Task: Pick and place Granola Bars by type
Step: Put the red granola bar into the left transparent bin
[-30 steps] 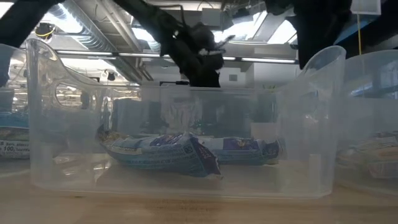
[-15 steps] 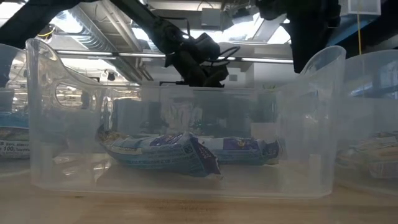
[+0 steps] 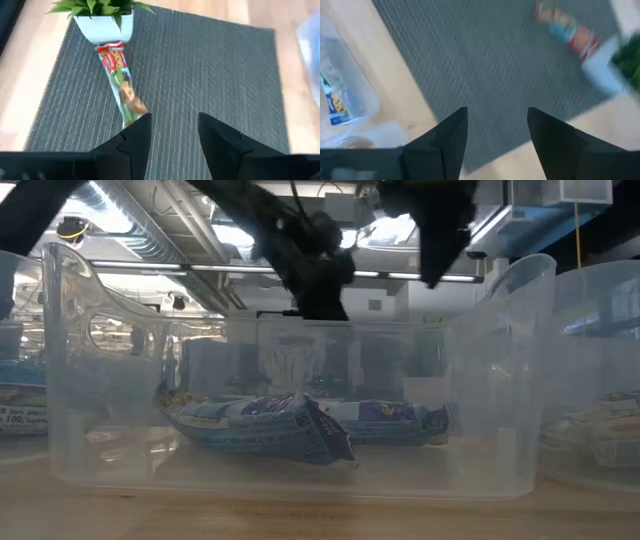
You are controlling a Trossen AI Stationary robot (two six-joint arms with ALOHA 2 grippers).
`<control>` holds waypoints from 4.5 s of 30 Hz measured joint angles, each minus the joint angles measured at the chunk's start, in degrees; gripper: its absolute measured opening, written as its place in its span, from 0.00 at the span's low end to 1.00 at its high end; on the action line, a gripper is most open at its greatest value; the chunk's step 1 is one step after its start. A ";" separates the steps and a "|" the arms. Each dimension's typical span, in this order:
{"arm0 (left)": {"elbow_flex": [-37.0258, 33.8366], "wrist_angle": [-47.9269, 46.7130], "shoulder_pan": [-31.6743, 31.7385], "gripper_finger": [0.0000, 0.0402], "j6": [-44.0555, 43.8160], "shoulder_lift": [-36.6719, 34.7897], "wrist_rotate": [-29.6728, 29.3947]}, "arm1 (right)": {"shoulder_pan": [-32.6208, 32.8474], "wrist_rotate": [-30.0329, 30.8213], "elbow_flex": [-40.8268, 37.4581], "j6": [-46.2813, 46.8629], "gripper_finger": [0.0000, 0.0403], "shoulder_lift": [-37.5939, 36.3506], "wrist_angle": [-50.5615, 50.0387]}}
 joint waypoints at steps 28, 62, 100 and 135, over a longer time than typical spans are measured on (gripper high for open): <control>-33.71 23.82 0.37 0.39 -11.03 -33.63 -2.53 | -31.77 -25.09 0.01 -67.42 0.70 10.43 17.27; -33.73 21.34 -1.87 0.39 -15.94 -33.61 -2.58 | -31.73 -13.42 0.01 -72.90 0.36 26.22 22.67; -56.94 42.76 2.43 0.39 -16.25 -60.58 0.73 | -25.73 -51.85 23.97 -39.37 0.12 15.92 52.39; -56.94 55.78 0.55 0.66 -10.85 -60.58 7.95 | -13.30 -27.82 23.38 -33.71 0.12 16.03 58.52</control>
